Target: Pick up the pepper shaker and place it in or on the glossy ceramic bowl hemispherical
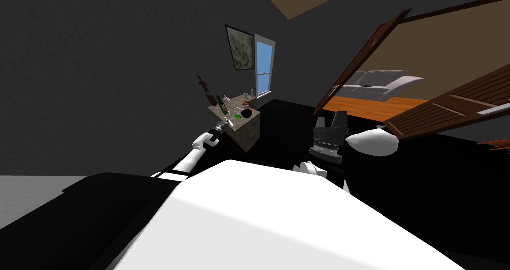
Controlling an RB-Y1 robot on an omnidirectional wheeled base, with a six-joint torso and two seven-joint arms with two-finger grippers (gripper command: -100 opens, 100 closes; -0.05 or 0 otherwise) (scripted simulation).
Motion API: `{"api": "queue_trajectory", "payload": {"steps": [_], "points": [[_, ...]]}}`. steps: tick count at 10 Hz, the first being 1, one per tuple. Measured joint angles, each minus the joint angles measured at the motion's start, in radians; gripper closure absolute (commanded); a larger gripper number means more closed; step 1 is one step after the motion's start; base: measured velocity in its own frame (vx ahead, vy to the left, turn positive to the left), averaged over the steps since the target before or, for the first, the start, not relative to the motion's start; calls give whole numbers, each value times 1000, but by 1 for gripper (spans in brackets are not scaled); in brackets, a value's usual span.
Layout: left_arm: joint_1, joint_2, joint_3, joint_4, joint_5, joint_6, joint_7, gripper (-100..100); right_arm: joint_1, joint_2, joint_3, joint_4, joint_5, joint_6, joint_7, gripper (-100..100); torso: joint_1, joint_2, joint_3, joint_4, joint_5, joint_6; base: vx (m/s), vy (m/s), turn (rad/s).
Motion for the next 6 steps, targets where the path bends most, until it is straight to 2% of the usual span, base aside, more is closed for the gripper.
{"api": "queue_trajectory", "payload": {"steps": [2,6], "points": [[-24,18,-22,-3,23,33,4,100,0,0,0,0,0,0,0,0,2,-12,-7,-3,1,2,224,29,-205],[-70,40,-72,-20,71,97,5,100,0,0,0,0,0,0,0,0,3,-18,-11,-5,2,4,248,32,-224]]}}
